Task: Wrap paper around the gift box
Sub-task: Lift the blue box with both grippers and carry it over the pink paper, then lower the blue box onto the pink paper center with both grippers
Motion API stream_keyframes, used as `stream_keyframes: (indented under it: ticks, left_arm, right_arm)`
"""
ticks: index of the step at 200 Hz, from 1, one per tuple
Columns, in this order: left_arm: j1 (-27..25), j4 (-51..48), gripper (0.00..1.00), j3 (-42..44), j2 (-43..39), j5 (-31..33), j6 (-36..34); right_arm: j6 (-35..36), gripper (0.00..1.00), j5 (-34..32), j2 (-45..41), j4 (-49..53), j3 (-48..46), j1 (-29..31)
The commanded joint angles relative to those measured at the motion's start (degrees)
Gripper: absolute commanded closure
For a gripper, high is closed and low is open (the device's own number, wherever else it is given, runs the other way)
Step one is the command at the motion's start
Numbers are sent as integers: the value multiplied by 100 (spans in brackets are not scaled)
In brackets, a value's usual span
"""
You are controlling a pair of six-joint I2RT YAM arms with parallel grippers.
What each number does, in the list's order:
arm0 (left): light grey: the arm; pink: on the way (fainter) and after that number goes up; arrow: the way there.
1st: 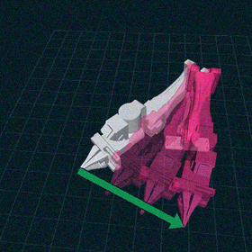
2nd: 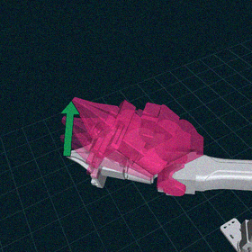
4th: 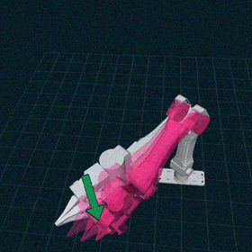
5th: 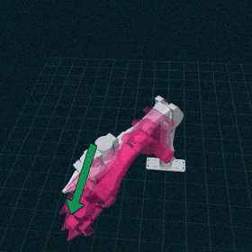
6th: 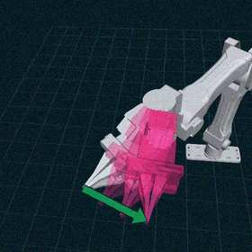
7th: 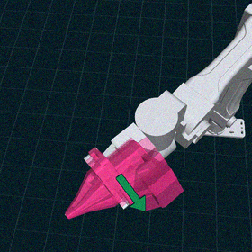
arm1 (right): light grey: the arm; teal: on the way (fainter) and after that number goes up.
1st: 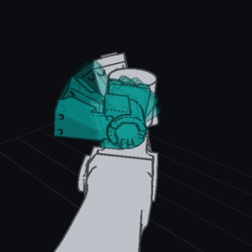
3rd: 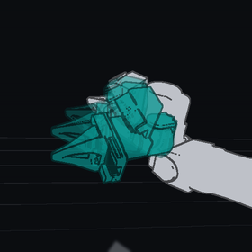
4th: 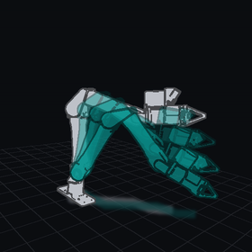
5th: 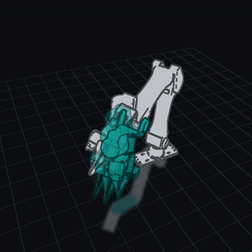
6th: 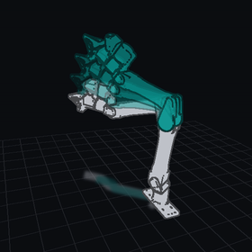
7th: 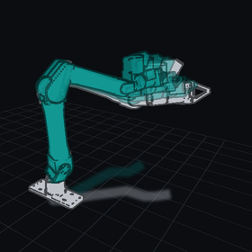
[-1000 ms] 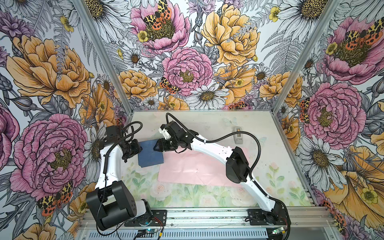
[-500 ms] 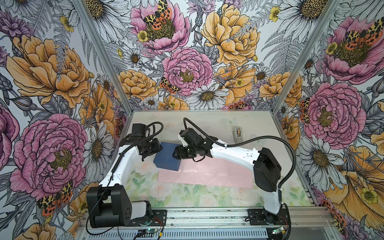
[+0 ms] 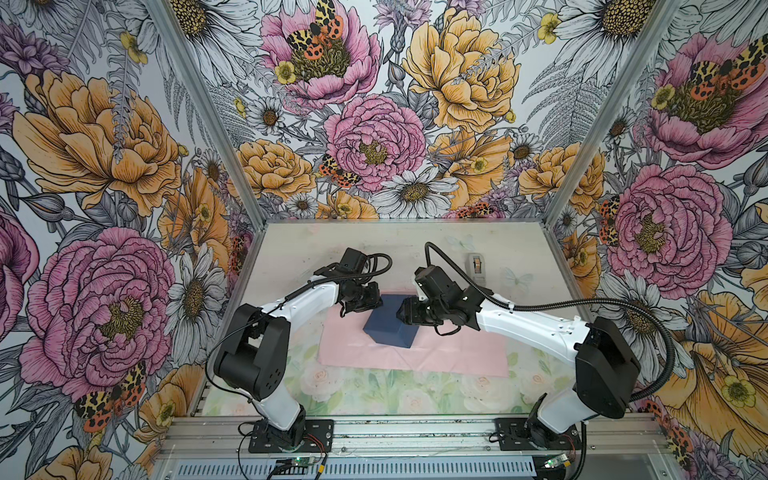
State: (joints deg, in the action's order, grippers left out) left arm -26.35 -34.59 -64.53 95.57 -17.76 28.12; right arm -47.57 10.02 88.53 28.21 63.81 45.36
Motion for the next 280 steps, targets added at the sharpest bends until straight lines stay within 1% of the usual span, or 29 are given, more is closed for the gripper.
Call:
stream_keyframes:
  ticks: [1,8,22,46,55,67,78,98,132,154,164,214,280]
  left_arm:
    - [-314,391,64,-271,142,-225,305]
    - [-331,391,59,-295,178,-186,338]
    - [-353,391,52,-299,151,-106,395]
    - [-321,385,37,-194,-107,156,463]
    - [-291,421,33,-100,-207,211,513]
    - [-253,524,31,49,-310,169,579]
    - [-222,691,31,199,-378,102,652]
    - [-215,1065,32,447,-359,-180,806]
    - [-284,1430,35,621,-189,-483,980]
    - [-341,1604,38,701,-191,-651,1063]
    - [-371,1690,40,757,-197,-715,1128]
    - [-564,2011,47,986,-259,-871,1339]
    - [-612,2210,49,1057,-259,-1010,1346]
  right_arm:
    - [44,41,11,-319,-363,-278,-230]
    - [64,38,-15,-380,-262,-362,-300]
    - [133,33,-59,-559,-74,-502,-455]
    - [321,28,-110,-925,332,-638,-826]
    - [368,25,-10,-1051,420,-736,-991]
    - [414,23,196,-1144,448,-875,-1216]
    - [445,23,369,-1126,432,-956,-1324]
    - [518,22,716,-873,416,-921,-1337]
    - [583,23,994,-486,293,-905,-1372]
    - [527,24,1218,-272,44,-989,-1407]
    - [514,27,1273,-197,-76,-1008,-1414]
    - [378,36,1305,8,-524,-942,-1451]
    - [341,39,1063,102,-863,-867,-1506]
